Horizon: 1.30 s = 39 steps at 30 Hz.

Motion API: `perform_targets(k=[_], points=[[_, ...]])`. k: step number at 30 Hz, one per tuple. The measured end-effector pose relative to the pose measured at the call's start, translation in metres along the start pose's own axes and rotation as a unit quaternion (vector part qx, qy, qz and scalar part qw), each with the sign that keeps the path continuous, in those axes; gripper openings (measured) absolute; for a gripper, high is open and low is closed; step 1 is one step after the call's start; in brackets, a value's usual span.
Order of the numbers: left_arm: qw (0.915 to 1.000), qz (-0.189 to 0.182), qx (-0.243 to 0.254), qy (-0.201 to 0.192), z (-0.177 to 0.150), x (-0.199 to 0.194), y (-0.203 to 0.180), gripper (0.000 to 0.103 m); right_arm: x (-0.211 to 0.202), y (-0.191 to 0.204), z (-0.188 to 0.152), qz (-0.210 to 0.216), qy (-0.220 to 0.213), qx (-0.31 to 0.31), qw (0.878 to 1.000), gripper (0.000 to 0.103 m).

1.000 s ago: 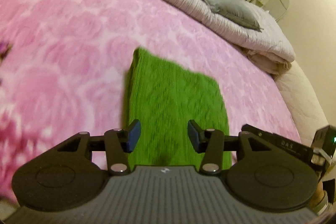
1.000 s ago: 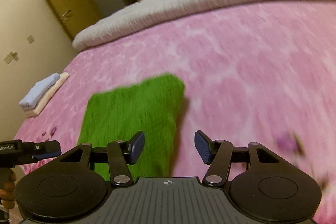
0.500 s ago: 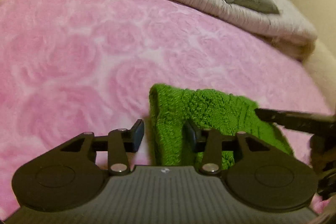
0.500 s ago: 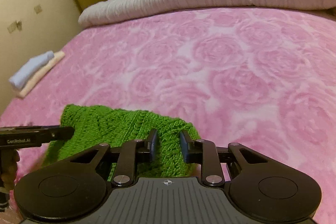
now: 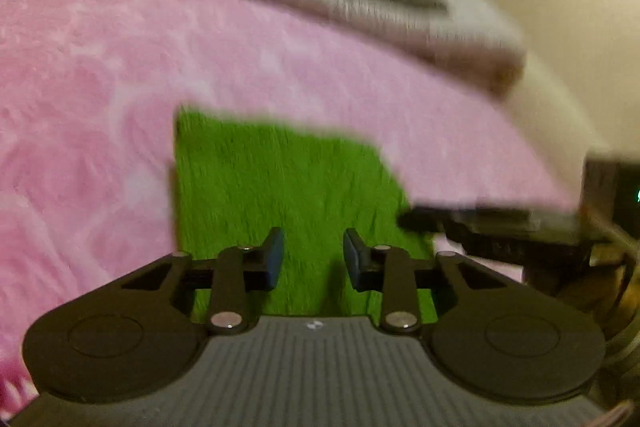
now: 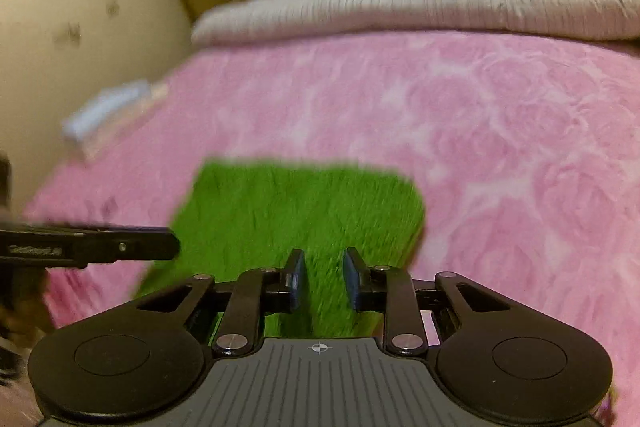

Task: Fold clothes

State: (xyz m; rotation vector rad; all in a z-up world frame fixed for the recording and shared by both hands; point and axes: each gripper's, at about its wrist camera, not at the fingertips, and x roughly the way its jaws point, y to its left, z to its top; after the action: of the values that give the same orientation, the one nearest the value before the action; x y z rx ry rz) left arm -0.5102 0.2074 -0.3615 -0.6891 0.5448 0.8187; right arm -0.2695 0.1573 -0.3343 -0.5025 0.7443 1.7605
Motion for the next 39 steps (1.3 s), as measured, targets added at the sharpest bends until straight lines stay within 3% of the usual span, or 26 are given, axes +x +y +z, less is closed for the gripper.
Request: perform_targets(k=[2, 6, 8, 11, 14, 16, 18, 20, 22, 24, 26, 28, 32, 39], points=[[0.9999, 0.014, 0.001, -0.008, -0.006, 0.003, -0.001, 0.028, 0.012, 0.013, -0.01, -0.029, 0.006, -0.033, 0.999, 0.026], [0.9995, 0.026, -0.003, -0.019, -0.001, -0.024, -0.006, 0.021, -0.004, 0.017, -0.007, -0.031, 0.001, -0.029, 0.999, 0.026], [0.9994, 0.014, 0.011, -0.029, -0.008, -0.042, -0.012, 0.021, -0.024, 0.02, -0.011, -0.025, -0.012, -0.028, 0.999, 0.026], [0.9999, -0.004, 0.008, -0.009, -0.024, -0.042, -0.016, 0.022, -0.048, 0.028, -0.028, -0.008, -0.019, -0.017, 1.0, 0.026], [0.9998, 0.018, -0.003, 0.004, -0.037, -0.026, -0.014, 0.027, -0.033, 0.037, -0.051, -0.015, 0.022, -0.013, 1.0, 0.026], [0.9996, 0.019, -0.02, -0.001, -0.035, -0.031, -0.012, 0.028, -0.03, 0.037, -0.059, -0.018, 0.012, -0.009, 1.0, 0.027], [0.9989, 0.018, -0.042, -0.004, -0.031, -0.043, -0.007, 0.042, -0.034, 0.032, -0.054, -0.009, 0.015, 0.014, 1.0, 0.028], [0.9967, 0.012, -0.078, -0.015, -0.029, -0.055, 0.007, 0.052, -0.04, 0.023, -0.048, 0.01, 0.022, 0.047, 0.999, 0.036], [0.9873, -0.012, -0.157, -0.02, -0.03, -0.062, 0.035, 0.058, -0.046, 0.004, -0.047, 0.035, 0.012, 0.103, 0.994, 0.064], [0.973, -0.031, -0.228, -0.018, -0.033, -0.06, 0.06, 0.058, -0.049, -0.02, -0.049, 0.064, -0.001, 0.178, 0.982, 0.072], [0.9576, -0.046, -0.284, -0.013, -0.034, -0.052, 0.082, 0.058, -0.045, -0.041, -0.054, 0.084, -0.008, 0.255, 0.963, 0.074], [0.9474, -0.06, -0.314, -0.011, -0.035, -0.043, 0.094, 0.058, -0.037, -0.059, -0.059, 0.108, -0.006, 0.313, 0.943, 0.075], [0.9315, -0.075, -0.356, 0.002, -0.032, -0.018, 0.111, 0.058, -0.016, -0.072, -0.064, 0.128, 0.01, 0.368, 0.921, 0.075], [0.9364, -0.106, -0.335, 0.008, -0.022, 0.01, 0.112, 0.057, 0.009, -0.076, -0.056, 0.146, 0.014, 0.37, 0.917, 0.075]])
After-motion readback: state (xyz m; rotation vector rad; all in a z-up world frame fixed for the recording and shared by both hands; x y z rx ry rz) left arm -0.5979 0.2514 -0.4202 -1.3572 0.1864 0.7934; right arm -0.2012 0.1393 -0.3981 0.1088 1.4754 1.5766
